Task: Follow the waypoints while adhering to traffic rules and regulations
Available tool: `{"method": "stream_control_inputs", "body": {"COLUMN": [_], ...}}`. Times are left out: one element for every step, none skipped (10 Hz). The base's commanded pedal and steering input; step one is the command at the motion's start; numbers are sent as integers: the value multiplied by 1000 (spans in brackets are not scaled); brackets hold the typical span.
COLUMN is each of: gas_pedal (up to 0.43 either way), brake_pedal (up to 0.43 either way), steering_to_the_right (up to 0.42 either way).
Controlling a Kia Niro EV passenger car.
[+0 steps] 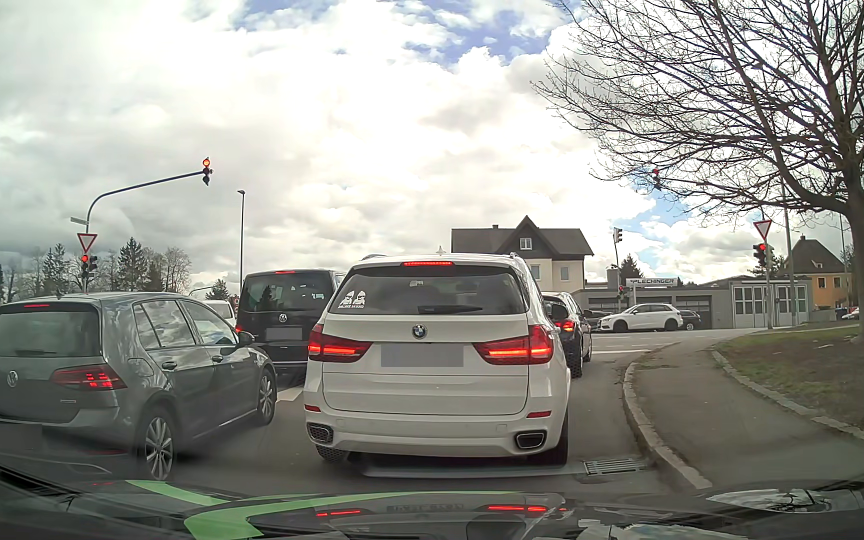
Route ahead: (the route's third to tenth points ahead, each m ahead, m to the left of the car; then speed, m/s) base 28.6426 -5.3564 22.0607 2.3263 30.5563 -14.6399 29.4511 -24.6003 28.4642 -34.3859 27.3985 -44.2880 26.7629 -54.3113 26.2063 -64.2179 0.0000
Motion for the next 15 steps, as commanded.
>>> {"method": "stream_control_inputs", "body": {"gas_pedal": [0,0,0,0,0,0,0,0,0,0,0,0,0,0,0], "brake_pedal": [323,317,323,323,323,323,323,323,323,323,323,323,317,323,323], "steering_to_the_right": [16,16,16,16,16,16,16,16,16,16,16,16,16,16,16]}}
